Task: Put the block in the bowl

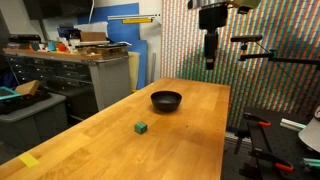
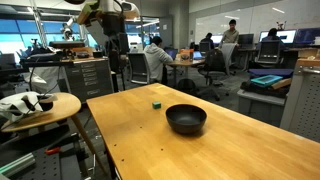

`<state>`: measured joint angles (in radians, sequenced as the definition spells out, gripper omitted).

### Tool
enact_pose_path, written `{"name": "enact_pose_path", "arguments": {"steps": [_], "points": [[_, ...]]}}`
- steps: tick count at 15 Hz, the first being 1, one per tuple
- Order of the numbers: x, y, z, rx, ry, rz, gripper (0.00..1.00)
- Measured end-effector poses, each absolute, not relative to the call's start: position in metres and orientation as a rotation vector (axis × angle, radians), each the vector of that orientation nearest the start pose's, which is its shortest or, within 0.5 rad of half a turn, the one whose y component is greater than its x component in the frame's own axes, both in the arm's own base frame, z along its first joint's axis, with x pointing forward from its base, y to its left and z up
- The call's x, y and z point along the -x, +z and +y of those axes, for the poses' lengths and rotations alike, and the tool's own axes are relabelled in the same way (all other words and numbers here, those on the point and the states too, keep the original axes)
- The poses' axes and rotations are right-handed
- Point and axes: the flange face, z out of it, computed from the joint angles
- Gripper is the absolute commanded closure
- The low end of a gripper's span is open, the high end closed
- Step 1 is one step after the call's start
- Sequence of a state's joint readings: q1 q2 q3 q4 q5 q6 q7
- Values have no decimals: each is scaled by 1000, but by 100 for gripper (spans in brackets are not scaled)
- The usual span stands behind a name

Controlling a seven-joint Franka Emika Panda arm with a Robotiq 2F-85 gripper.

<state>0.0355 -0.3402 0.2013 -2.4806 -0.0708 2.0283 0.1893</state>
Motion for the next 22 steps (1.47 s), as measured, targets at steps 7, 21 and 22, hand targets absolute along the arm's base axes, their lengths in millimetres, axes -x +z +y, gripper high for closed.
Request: {"name": "enact_pose_path", "arguments": {"steps": [7,21,22], "points": [[-408,406,94,3285,134,-111,0],[-425,386,97,3265,64,71,0],[-430,381,100,3259,53,103,0]]}}
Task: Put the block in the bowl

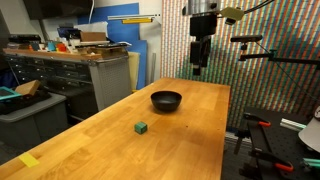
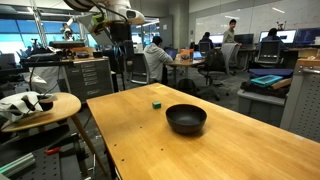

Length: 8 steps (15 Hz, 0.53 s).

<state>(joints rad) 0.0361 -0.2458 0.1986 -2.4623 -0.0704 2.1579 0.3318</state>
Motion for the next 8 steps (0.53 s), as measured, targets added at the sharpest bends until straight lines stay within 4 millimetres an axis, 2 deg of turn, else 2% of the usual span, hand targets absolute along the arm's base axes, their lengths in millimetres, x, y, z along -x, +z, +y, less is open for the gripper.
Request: {"name": "enact_pose_path", "arguments": {"steps": [4,8], "points": [[-453,356,116,3229,40,212,0],[-486,328,136,3206,32,278,0]]}}
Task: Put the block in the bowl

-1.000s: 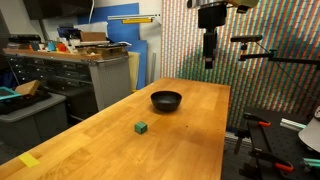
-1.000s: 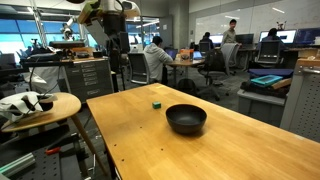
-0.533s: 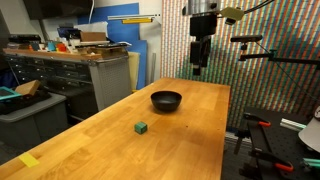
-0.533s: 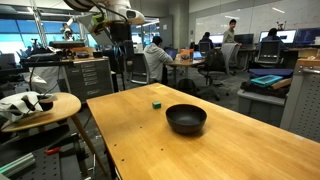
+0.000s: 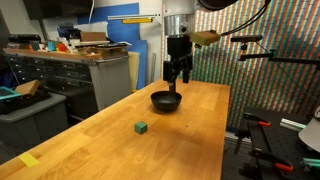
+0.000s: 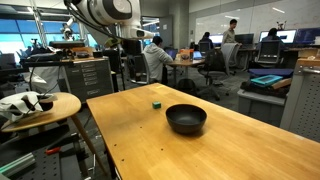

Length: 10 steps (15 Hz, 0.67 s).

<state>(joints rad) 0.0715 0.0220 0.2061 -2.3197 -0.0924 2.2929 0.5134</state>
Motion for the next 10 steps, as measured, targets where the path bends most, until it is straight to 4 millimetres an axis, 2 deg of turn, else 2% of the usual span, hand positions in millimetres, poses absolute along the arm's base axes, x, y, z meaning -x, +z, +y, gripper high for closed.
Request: {"name": "enact_pose_path", "arguments": {"steps": [5,10], "points": [[-532,293,158,3265,-63,291,0],[-569,253,171,3279,-49,297,0]]}}
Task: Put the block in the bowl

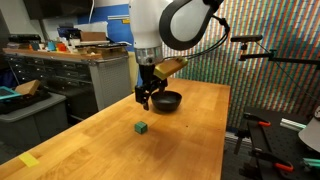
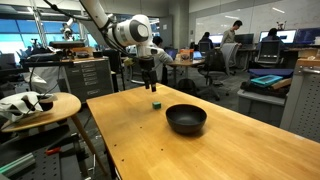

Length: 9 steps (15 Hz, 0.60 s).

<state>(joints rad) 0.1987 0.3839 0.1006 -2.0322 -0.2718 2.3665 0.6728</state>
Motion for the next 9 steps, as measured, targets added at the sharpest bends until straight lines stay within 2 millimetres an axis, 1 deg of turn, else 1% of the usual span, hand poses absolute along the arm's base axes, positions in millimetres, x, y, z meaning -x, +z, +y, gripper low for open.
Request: {"name": "enact_pose_path", "arguments": {"steps": [5,9], "points": [[-599,217,183,3280,-55,290,0],[-617,192,193,3259,-47,307,0]]}}
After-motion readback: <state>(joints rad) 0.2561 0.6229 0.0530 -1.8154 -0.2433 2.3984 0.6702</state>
